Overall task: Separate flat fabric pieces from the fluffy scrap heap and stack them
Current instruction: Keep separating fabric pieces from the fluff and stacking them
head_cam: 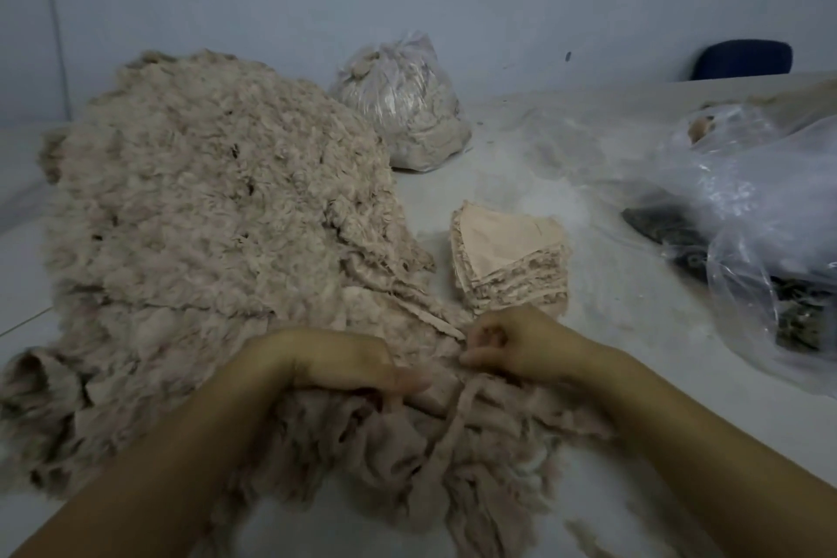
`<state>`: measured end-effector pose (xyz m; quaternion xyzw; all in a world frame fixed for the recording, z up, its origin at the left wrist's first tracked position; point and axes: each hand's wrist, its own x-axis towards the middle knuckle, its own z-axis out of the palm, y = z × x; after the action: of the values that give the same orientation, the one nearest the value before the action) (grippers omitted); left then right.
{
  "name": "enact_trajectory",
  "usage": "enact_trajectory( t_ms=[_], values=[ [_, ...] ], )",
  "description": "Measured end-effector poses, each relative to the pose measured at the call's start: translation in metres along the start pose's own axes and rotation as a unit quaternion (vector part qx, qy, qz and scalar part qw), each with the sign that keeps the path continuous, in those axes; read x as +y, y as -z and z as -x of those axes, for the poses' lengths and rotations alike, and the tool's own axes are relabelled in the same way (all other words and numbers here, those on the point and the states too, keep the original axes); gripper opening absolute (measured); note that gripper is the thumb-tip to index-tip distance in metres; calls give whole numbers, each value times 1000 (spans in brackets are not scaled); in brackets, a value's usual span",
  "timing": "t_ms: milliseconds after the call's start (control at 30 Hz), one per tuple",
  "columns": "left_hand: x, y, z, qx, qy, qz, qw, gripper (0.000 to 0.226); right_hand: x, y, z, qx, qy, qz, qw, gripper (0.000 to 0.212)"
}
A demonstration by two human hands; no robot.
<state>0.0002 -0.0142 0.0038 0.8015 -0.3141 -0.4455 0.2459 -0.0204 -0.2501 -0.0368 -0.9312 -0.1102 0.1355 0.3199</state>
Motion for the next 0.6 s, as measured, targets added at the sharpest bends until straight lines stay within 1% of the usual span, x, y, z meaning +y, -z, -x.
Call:
enact_trajectory(
  t_ms=[33, 100, 133, 167, 200, 233, 300, 333, 367, 400, 467, 500, 533, 567, 600],
  values=[
    [-1, -2, -5, 41, 4, -20, 999, 55, -1, -7, -3, -14, -6, 40, 999, 22],
    [-2, -6, -15, 158, -45, 1, 986, 50, 0, -18, -7, 4, -27, 81, 996, 21],
    [-4, -7, -19, 211, -81, 23, 974, 40, 1, -22, -6, 24, -24, 82, 996, 20],
    [-6, -7, -23, 247, -107, 28, 963, 26, 2, -25, -5, 44, -8, 76, 996, 21],
    [-6, -7, -24, 267, -116, 1, 957, 19, 3, -27, -4, 65, 7, 61, 996, 23],
    [-8, -7, -27, 270, -110, -54, 955, 28, 4, -26, -3, 91, 18, 39, 995, 23],
    [-14, -10, -33, 240, -69, -164, 954, 46, 5, -23, -1, 164, 18, -11, 986, 23],
    [-15, -12, -34, 228, -47, -193, 953, 52, 5, -22, 1, 203, 13, -40, 978, 24],
    [-17, -13, -36, 223, -31, -198, 954, 54, 5, -21, 1, 232, 6, -72, 970, 26],
    [-16, -13, -35, 222, -19, -190, 956, 49, 4, -22, 1, 253, -3, -105, 962, 27],
    [-9, -10, -29, 197, -28, -129, 971, 25, -1, -23, 2, 273, -27, -196, 941, 30],
    [-7, -8, -27, 180, -49, -98, 978, 16, -3, -23, 3, 269, -35, -269, 924, 30],
    [-2, -7, -25, 182, -72, -63, 979, 13, -6, -22, 5, 251, -35, -345, 904, 28],
    [3, -4, -24, 219, -107, -21, 970, 10, -8, -21, 7, 218, -27, -402, 889, 24],
    [10, -2, -23, 271, -136, 24, 953, 6, -10, -21, 10, 179, -10, -431, 884, 20]
  ],
)
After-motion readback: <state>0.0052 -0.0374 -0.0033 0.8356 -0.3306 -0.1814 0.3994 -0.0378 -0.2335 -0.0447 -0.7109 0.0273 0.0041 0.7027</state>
